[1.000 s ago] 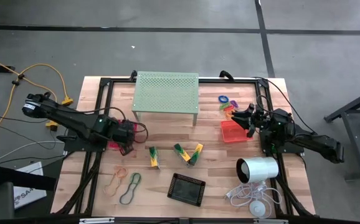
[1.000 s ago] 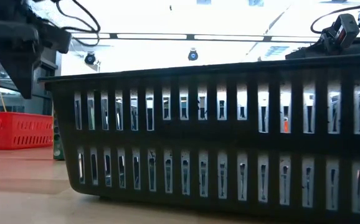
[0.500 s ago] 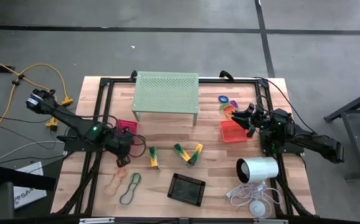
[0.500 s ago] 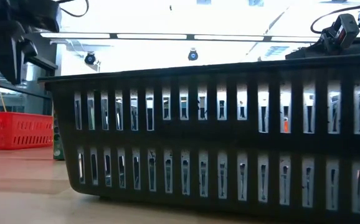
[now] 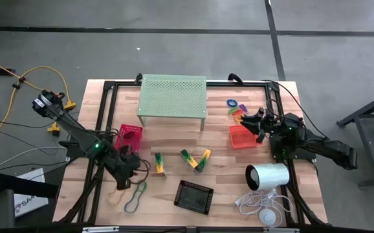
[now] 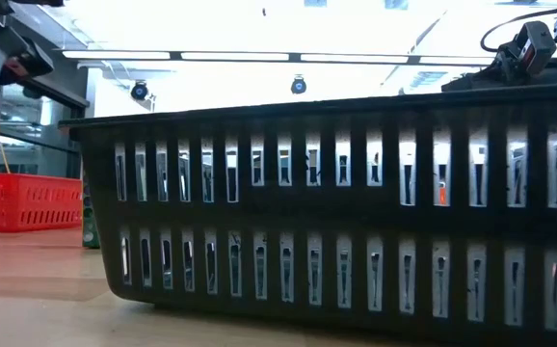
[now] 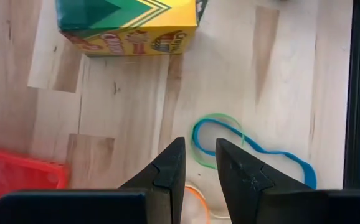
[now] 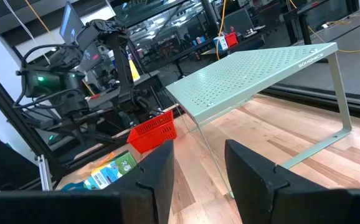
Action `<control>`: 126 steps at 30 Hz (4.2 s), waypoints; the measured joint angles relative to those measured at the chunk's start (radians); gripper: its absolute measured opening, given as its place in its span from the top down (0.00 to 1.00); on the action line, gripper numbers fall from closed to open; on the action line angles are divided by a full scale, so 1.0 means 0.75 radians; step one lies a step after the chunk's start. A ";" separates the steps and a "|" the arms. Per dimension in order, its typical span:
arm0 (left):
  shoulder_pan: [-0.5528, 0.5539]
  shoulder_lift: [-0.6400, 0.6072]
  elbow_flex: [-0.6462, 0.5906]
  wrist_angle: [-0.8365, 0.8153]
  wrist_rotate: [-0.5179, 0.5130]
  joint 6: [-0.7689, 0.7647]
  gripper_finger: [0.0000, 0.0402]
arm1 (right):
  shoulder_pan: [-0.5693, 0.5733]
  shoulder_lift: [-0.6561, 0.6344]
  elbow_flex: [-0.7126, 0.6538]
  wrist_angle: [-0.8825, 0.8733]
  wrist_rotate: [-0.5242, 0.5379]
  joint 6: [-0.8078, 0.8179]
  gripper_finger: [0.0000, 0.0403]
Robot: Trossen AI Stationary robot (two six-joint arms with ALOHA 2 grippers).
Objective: Pick & Place Office Desk Supplies
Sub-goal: Put the green rubber band into the red bin
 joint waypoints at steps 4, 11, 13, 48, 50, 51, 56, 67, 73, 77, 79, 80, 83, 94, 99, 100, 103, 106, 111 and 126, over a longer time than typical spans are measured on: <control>-0.036 0.014 0.000 0.002 -0.002 -0.008 0.79 | 0.000 0.001 0.000 0.000 0.000 0.000 0.68; -0.106 0.141 0.000 0.078 -0.008 -0.012 0.79 | 0.000 0.000 -0.001 0.000 0.000 0.000 0.68; -0.125 0.183 0.000 0.117 -0.008 -0.012 0.79 | 0.000 0.000 0.000 0.000 0.000 0.000 0.68; -0.235 0.550 0.000 0.345 0.012 -0.005 0.79 | 0.000 0.000 -0.001 0.000 0.000 0.000 0.68; -0.235 0.553 0.000 0.347 0.012 -0.005 0.79 | 0.000 0.000 0.000 0.000 0.000 0.000 0.68; -0.235 0.553 0.000 0.350 0.012 -0.005 0.79 | 0.000 0.001 0.000 0.000 0.000 0.000 0.68; -0.235 0.553 0.000 0.352 0.012 -0.005 0.79 | 0.000 0.000 0.000 0.000 0.000 0.000 0.68; -0.235 0.553 0.000 0.350 0.013 -0.005 0.98 | 0.000 0.000 0.000 0.000 0.000 0.000 0.68; -0.235 0.553 0.000 0.350 0.016 -0.005 0.99 | 0.000 0.001 0.000 0.000 0.000 0.000 0.68; -0.235 0.553 0.000 0.350 0.016 -0.004 1.00 | 0.000 0.000 0.000 0.000 0.000 0.000 0.68; -0.235 0.544 0.000 0.348 0.015 -0.004 1.00 | 0.000 0.000 0.000 0.000 0.000 0.000 0.68; -0.235 0.530 0.000 0.347 0.009 -0.004 1.00 | 0.000 0.001 0.000 0.000 0.000 0.000 0.68; -0.235 0.463 0.000 0.344 -0.021 0.012 1.00 | 0.000 0.000 0.000 0.000 0.000 0.000 0.68; -0.198 0.200 0.000 0.193 -0.184 0.044 1.00 | 0.000 0.000 0.000 0.000 0.000 0.000 0.68; -0.185 0.196 0.000 0.164 -0.184 0.042 1.00 | 0.000 0.001 -0.001 0.000 0.000 0.000 0.68; -0.185 0.196 0.000 0.160 -0.184 0.031 1.00 | 0.000 0.001 0.000 0.000 0.000 0.000 0.68; -0.185 0.196 0.000 0.119 -0.210 -0.037 1.00 | 0.000 0.001 0.000 0.000 0.000 0.000 0.68; -0.184 0.195 0.000 0.071 -0.221 -0.088 1.00 | 0.000 0.000 -0.001 0.000 0.000 0.000 0.68; -0.162 0.129 0.000 -0.013 -0.251 -0.150 1.00 | 0.000 0.000 0.000 0.000 0.000 0.000 0.68; 0.052 -0.113 0.000 -0.518 -0.283 -0.340 1.00 | 0.000 0.000 0.000 0.000 0.000 0.000 0.68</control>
